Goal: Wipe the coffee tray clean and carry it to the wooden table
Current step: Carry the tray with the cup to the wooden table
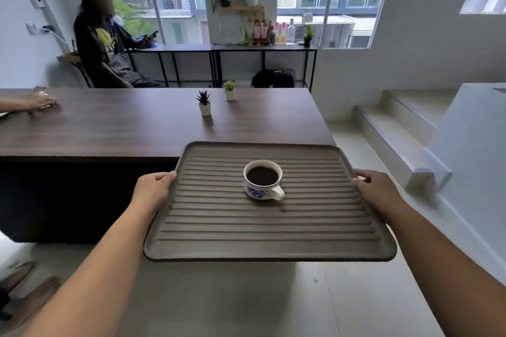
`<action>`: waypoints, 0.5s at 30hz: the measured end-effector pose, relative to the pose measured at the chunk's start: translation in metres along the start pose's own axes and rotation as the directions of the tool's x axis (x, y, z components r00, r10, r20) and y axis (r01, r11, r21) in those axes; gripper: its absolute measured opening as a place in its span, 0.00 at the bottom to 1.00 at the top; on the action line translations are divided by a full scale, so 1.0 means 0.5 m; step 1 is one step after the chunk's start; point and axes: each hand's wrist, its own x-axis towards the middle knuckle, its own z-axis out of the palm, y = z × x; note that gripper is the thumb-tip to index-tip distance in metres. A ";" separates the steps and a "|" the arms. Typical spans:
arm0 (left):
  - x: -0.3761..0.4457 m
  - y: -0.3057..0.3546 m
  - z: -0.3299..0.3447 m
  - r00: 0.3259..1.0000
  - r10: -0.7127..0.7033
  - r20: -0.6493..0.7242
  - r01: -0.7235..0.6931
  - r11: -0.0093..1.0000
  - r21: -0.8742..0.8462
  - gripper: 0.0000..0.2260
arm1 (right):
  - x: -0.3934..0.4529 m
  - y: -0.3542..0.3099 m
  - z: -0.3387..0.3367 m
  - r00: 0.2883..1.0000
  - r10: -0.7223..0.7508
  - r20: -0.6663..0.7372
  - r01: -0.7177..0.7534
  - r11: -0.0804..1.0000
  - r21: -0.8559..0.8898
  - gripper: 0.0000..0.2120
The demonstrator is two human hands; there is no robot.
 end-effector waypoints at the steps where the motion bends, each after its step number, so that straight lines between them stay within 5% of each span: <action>1: 0.025 0.003 0.014 1.000 -0.002 -0.013 0.002 1.000 -0.004 0.09 | 0.037 -0.007 0.008 1.000 -0.009 0.006 0.009 1.000 -0.015 0.16; 15: 0.435 -0.017 0.125 1.000 -0.004 -0.013 0.006 0.989 0.148 0.10 | 0.419 -0.087 0.223 0.999 -0.027 0.031 0.028 0.998 -0.050 0.19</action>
